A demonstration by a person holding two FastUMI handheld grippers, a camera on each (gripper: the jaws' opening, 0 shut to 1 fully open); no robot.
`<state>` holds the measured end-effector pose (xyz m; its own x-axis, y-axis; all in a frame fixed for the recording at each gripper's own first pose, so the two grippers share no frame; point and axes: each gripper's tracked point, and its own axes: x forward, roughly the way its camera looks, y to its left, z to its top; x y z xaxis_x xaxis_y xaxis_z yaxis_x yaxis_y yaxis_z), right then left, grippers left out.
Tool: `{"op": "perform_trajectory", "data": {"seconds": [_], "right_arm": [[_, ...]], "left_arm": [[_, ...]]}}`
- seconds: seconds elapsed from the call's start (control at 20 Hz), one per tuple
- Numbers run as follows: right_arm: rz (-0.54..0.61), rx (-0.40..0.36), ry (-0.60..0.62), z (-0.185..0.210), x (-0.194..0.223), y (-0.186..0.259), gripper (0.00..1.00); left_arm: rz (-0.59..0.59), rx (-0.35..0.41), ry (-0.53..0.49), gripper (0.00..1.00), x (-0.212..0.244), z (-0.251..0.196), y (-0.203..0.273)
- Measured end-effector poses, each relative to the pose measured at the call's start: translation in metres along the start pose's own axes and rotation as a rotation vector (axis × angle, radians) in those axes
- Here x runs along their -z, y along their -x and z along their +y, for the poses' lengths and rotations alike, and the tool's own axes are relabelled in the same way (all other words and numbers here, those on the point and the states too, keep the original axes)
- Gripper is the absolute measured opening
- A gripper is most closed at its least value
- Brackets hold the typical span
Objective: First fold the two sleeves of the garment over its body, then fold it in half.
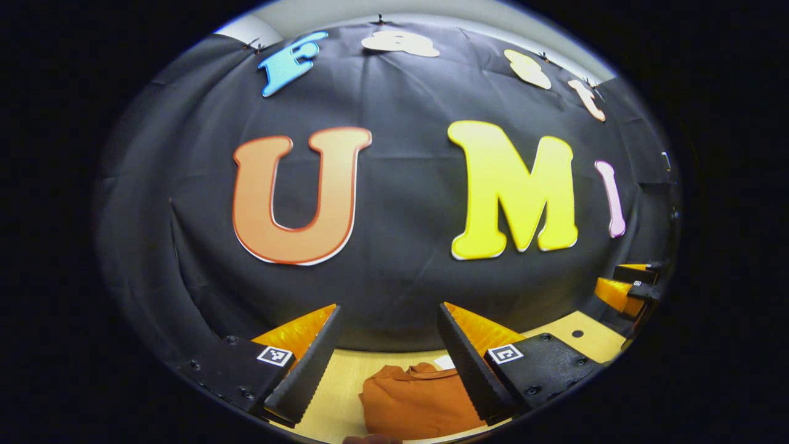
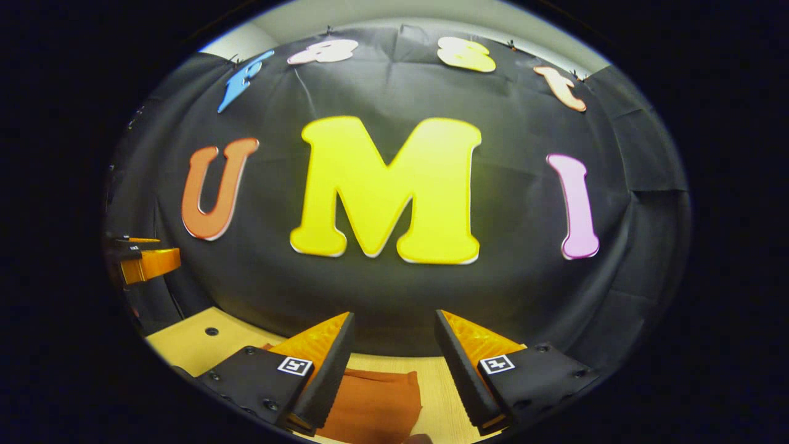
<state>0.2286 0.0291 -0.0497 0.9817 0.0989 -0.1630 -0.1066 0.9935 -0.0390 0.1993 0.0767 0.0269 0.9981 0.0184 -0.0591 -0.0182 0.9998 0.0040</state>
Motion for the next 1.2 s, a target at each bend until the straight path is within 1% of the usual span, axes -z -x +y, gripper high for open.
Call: {"op": "perform_trajectory", "data": {"seconds": [0.1,0.15,0.2,0.3,0.4,0.45,0.5,0.6,0.7,0.75,1.05,1.1,1.2], "right_arm": [[-0.030,-0.014,-0.007,0.012,-0.016,0.033,0.82],[-0.037,-0.007,-0.022,0.014,-0.020,0.050,0.84],[-0.038,0.002,-0.045,0.015,-0.020,0.066,0.82],[-0.024,-0.003,-0.075,0.019,-0.007,0.095,0.83],[-0.010,0.000,-0.085,0.020,0.001,0.118,0.83],[-0.005,-0.002,-0.097,0.021,0.005,0.129,0.84],[-0.002,-0.007,-0.107,0.023,0.006,0.138,0.83],[0.005,-0.003,-0.085,0.022,0.014,0.151,0.84],[0.006,-0.013,-0.087,0.024,0.017,0.160,0.84],[0.006,-0.012,-0.087,0.026,0.011,0.163,0.84],[-0.003,-0.015,-0.097,0.025,0.010,0.167,0.84],[-0.006,-0.015,-0.092,0.025,0.010,0.166,0.83],[-0.007,-0.018,-0.078,0.026,0.011,0.167,0.84]], "left_arm": [[-0.015,0.020,0.009,0.99,-0.011,-0.007,0.031],[-0.035,0.016,-0.011,0.99,-0.014,-0.009,0.044],[-0.049,-0.002,-0.019,0.99,-0.015,-0.009,0.057],[-0.053,0.025,-0.014,0.99,-0.013,-0.024,0.081],[-0.057,0.021,-0.023,1.00,-0.006,-0.026,0.105],[-0.055,0.024,-0.016,1.00,0.000,-0.030,0.115],[-0.052,0.030,-0.004,1.00,0.005,-0.033,0.123],[-0.018,0.037,0.026,1.00,0.020,-0.040,0.138],[0.004,0.039,0.026,1.00,0.031,-0.044,0.148],[0.010,0.037,0.022,1.00,0.033,-0.046,0.151],[0.008,0.049,0.013,1.00,0.030,-0.050,0.157],[0.008,0.048,0.009,1.00,0.029,-0.051,0.158],[0.005,0.048,0.007,1.00,0.029,-0.051,0.158]]}}
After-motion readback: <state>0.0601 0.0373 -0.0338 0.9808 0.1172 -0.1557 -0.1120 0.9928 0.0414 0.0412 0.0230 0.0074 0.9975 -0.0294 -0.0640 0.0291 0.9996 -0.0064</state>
